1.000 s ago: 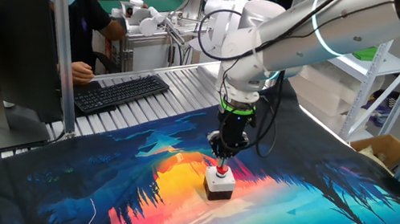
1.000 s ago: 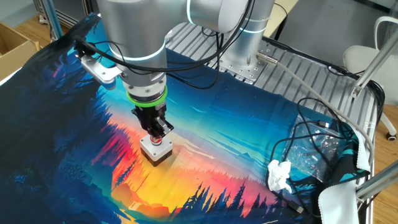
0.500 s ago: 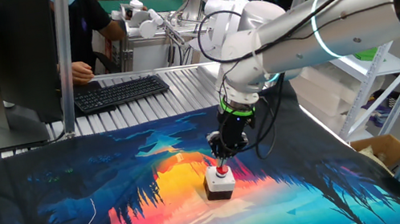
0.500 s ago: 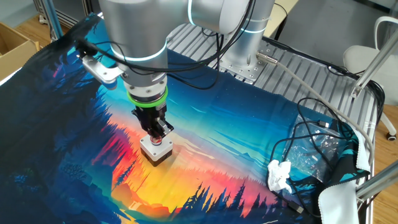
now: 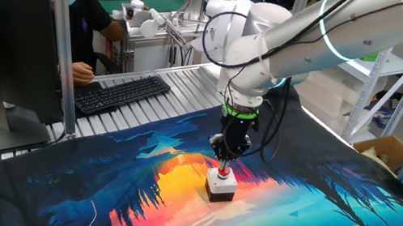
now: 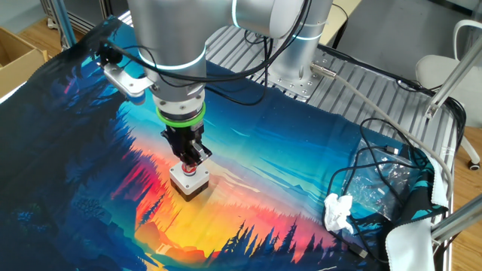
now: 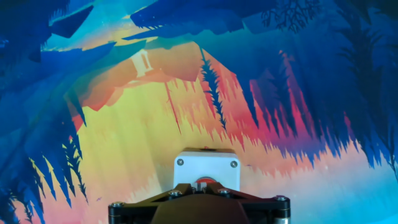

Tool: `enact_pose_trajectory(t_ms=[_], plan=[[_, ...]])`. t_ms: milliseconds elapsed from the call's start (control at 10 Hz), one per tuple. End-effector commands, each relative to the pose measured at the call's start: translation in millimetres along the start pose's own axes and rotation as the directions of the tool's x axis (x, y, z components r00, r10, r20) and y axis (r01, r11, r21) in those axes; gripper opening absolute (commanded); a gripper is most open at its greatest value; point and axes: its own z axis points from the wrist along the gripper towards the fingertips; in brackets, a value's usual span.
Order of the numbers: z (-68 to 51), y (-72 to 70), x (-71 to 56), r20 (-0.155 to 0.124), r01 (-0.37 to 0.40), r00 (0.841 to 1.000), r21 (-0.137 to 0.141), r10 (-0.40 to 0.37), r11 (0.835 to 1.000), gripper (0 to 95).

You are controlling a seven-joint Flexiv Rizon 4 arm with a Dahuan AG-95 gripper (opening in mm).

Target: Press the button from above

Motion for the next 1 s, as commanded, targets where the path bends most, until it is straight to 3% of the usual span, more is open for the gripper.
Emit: enact_pose_trajectory(t_ms=[100, 500, 600, 1000], plan=[[-13.5, 0.0, -3.3, -0.037, 0.003, 0.999, 0.009, -0.003, 1.000, 0.0], [-18.3, -0.3, -2.6, -0.033, 0.003, 0.999, 0.015, -0.003, 1.000, 0.0], [-28.5, -1.0, -1.3, -0.043, 0.004, 0.999, 0.018, -0.003, 1.000, 0.0], [-47.6, -0.8, 2.6, -0.057, 0.007, 0.998, 0.028, -0.006, 1.000, 0.0]])
